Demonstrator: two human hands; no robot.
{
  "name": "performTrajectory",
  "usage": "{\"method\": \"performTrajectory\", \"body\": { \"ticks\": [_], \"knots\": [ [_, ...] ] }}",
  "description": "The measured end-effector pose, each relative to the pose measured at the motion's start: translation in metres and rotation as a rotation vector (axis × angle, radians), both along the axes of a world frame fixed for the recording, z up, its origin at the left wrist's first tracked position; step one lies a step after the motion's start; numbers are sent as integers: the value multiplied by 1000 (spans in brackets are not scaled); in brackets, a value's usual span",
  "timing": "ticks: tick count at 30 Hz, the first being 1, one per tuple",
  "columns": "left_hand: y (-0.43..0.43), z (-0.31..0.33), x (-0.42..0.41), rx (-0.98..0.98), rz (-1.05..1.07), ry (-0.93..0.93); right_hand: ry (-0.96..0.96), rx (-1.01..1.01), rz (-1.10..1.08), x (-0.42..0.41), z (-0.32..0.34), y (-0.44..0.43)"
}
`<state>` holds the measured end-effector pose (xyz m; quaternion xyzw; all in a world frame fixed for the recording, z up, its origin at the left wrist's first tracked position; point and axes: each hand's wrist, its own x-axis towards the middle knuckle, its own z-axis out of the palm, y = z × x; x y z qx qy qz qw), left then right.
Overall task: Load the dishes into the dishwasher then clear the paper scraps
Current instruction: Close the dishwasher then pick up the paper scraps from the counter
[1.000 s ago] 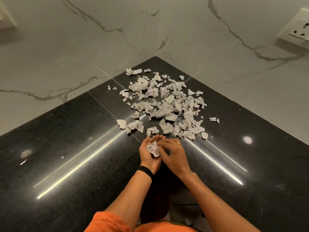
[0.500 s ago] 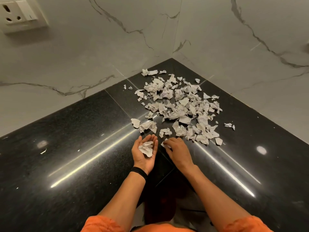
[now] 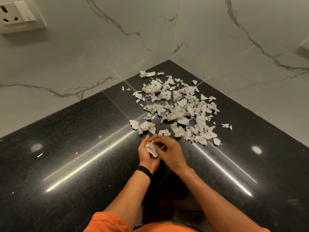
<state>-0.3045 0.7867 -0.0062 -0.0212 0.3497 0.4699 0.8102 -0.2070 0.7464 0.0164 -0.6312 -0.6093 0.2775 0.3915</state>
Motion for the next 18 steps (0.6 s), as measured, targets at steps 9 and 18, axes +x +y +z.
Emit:
{"method": "performTrajectory", "body": {
  "ticks": [9,18],
  "knots": [
    [2,-7,-7,-35,33,-71,-90,-7,-197,31,-5,4],
    [0,-7,-7,-47,61,-56,-493,-134,-60,59,-32,7]
  ]
}}
